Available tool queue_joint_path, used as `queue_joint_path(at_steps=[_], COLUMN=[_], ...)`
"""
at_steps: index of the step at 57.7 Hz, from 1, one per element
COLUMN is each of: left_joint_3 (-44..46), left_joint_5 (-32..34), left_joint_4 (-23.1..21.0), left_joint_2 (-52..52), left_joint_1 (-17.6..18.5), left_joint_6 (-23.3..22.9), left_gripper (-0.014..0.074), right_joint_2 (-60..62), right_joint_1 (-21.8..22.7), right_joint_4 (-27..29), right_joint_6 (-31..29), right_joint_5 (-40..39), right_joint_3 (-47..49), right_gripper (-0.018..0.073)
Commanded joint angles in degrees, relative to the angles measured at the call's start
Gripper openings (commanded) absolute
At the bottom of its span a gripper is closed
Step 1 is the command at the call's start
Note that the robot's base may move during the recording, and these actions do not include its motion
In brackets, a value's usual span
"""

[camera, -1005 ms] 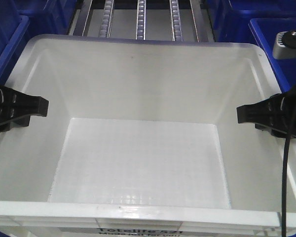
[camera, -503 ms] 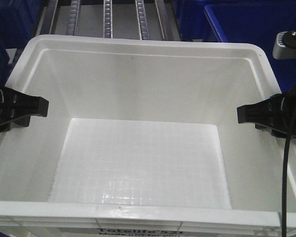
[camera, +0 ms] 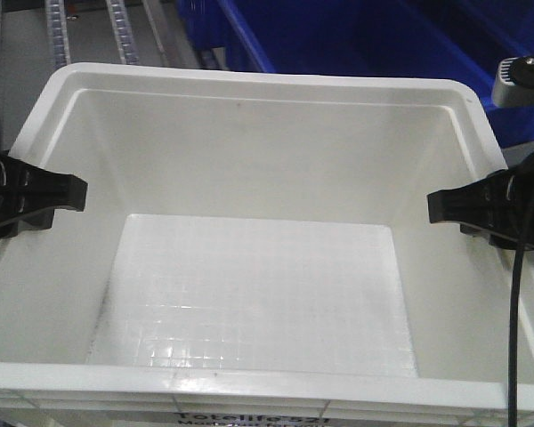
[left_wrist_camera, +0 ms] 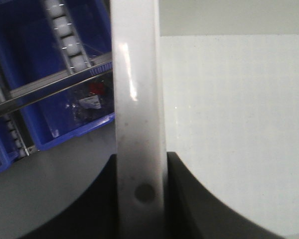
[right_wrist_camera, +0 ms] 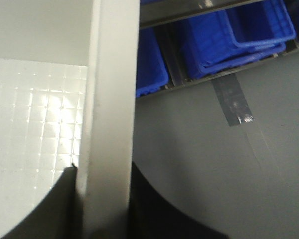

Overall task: Move bin from left to right shelf
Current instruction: 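Hold the tote with both grippers while the base turns away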

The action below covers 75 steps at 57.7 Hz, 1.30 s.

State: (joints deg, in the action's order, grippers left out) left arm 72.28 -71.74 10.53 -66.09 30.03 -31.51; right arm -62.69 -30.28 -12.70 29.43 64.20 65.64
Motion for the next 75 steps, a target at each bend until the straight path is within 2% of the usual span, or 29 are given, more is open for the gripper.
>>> queue_joint_path(at_steps=[1,75], left_joint_3=[2.13,2.13], left_joint_5=[5.07,3.97], left_joint_4=[1.11,1.11], left_joint_2=[1.95,1.95], left_joint_1=[0.31,0.31], left_joint_6=[0.82,0.82], left_gripper=[-0.0007,-0.0007], right_joint_2=[1.73,1.73], right_joint_1=[-0.07,-0.07], right_joint_4=[-3.04,-3.04], right_joint_6=[-0.08,-0.08], right_joint_5=[-4.14,9.47], right_joint_3=[2.21,2.21], right_gripper=[0.0002,0.0002])
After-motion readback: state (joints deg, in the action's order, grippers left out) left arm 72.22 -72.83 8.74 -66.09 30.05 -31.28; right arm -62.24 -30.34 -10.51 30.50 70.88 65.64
